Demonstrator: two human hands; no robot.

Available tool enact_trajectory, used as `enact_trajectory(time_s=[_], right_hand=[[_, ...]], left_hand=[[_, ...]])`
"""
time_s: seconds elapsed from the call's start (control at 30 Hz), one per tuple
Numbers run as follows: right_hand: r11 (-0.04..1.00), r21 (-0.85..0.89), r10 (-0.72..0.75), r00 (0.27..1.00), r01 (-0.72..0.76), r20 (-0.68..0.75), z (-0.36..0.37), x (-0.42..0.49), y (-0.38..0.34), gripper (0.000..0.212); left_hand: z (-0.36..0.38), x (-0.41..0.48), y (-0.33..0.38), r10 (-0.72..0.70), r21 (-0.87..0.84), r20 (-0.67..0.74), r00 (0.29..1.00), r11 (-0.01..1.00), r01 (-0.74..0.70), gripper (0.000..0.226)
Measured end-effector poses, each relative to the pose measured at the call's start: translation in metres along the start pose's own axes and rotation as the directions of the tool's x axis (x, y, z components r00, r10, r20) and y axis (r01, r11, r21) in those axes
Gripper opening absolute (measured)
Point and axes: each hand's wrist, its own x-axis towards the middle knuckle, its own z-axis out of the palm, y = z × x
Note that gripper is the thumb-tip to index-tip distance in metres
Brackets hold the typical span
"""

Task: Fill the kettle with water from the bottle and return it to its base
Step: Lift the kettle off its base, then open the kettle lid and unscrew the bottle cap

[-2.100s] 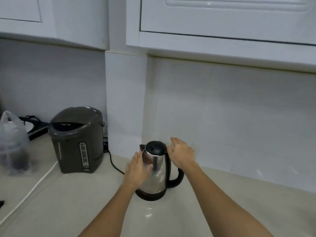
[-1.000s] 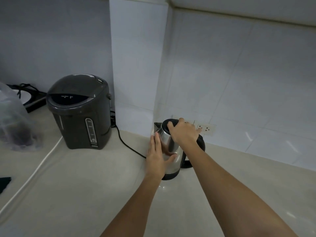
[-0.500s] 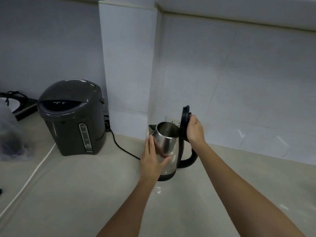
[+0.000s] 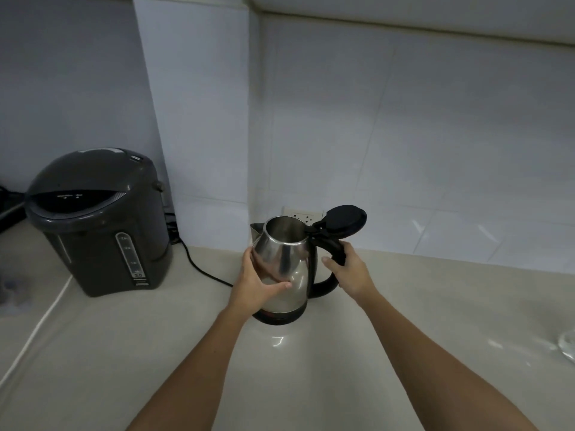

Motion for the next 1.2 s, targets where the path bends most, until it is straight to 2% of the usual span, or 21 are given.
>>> enact_trajectory(time_s=[0.07, 0.2, 0.3, 0.53, 0.83, 1.07, 1.2], right_hand=[[0.997, -0.076, 0.004, 0.999, -0.007, -0.036, 0.001, 0.002, 0.000, 0.033], [0.999, -0.031, 0.017, 0.994, -0.021, -0.109, 0.005, 0.004, -0.003, 0.027], [1.000, -0.021, 0.009, 0.994, -0.011, -0.112, -0.004, 0.005, -0.005, 0.025], [0.999, 0.017, -0.047, 0.986, 0.050, -0.158, -0.064, 0.010, -0.015, 0.018], [0.995, -0.092, -0.057, 0.981, 0.041, -0.184, -0.177, 0.011, 0.029, 0.029], [0.993, -0.114, 0.008, 0.983, -0.030, -0.184, -0.250, 0.008, 0.098, 0.029], [0.994, -0.094, 0.043, 0.984, -0.060, -0.174, -0.275, 0.009, 0.131, 0.028]], left_hand=[[-0.002, 0.000, 0.003, 0.013, 0.049, -0.006, 1.000, 0.999, -0.012, 0.131], [-0.004, -0.003, 0.012, 0.036, 0.103, -0.019, 0.999, 0.994, -0.034, 0.119], [-0.006, -0.006, 0.026, 0.072, 0.139, -0.030, 0.997, 0.988, -0.067, 0.107], [0.015, -0.013, 0.088, 0.176, 0.189, -0.054, 0.983, 0.968, -0.163, 0.094], [0.129, -0.042, 0.131, 0.169, 0.106, -0.046, 0.984, 0.981, -0.164, 0.090], [0.224, -0.058, 0.143, 0.101, 0.141, 0.012, 0.995, 0.985, -0.101, 0.086], [0.264, -0.064, 0.146, 0.053, 0.153, 0.019, 0.998, 0.987, -0.055, 0.101]])
